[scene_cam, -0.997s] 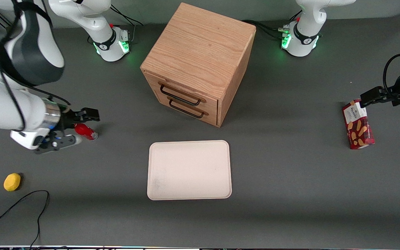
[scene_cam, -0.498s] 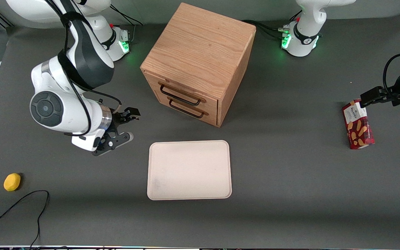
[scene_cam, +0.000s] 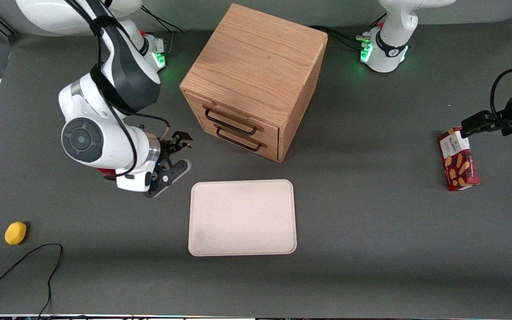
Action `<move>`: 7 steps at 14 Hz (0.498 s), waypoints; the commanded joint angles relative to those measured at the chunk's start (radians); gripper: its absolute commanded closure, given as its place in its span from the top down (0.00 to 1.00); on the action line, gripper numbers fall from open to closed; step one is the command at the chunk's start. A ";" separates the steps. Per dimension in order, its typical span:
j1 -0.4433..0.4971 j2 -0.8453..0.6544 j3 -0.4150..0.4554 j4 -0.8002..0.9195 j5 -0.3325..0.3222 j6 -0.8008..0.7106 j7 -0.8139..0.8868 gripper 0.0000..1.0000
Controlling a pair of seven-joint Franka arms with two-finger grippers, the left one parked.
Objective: Open upper drawer
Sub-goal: 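Move the right gripper toward the upper drawer's black handle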
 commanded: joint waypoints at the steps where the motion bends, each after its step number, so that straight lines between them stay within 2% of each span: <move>1: 0.026 0.024 0.000 0.035 0.017 -0.056 -0.039 1.00; 7: 0.033 0.066 0.063 0.033 0.020 -0.061 -0.068 1.00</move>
